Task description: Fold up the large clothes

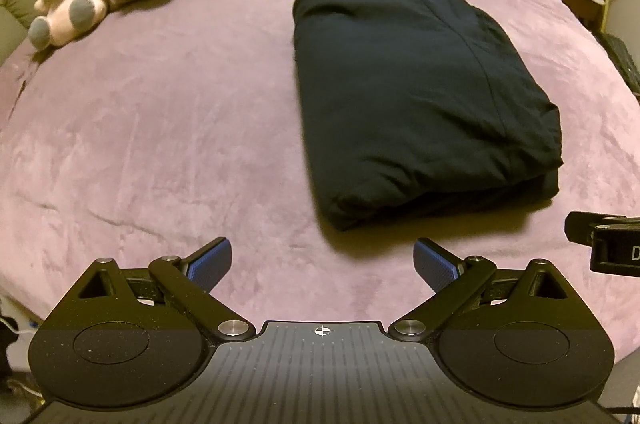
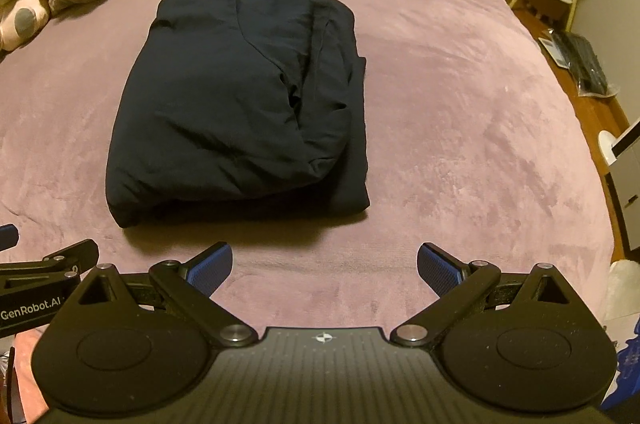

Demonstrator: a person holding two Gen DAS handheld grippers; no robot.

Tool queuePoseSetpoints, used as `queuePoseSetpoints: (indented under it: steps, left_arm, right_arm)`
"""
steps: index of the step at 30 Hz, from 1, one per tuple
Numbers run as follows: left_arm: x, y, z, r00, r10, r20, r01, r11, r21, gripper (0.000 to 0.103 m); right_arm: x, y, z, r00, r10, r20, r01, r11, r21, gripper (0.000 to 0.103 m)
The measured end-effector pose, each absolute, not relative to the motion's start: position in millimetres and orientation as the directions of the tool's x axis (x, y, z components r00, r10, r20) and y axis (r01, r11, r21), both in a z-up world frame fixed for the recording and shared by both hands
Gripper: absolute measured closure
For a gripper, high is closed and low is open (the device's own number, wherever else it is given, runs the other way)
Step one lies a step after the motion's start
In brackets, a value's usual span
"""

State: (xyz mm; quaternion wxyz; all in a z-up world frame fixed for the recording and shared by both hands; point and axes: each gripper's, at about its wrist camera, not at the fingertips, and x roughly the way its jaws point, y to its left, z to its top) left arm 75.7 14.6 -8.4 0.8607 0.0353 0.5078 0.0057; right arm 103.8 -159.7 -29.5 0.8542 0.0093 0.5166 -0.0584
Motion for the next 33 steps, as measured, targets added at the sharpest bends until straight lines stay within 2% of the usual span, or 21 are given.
queuePoseSetpoints:
  steps: [33]
  left_arm:
    - [69.9, 13.3, -1.6, 0.483, 0.033, -0.875, 0.028, 0.998, 0.053, 0.003]
  right_arm:
    - [98.3, -159.2, -24.3, 0.465, -0.093, -0.881, 0.111, 0.993, -0.046, 0.004]
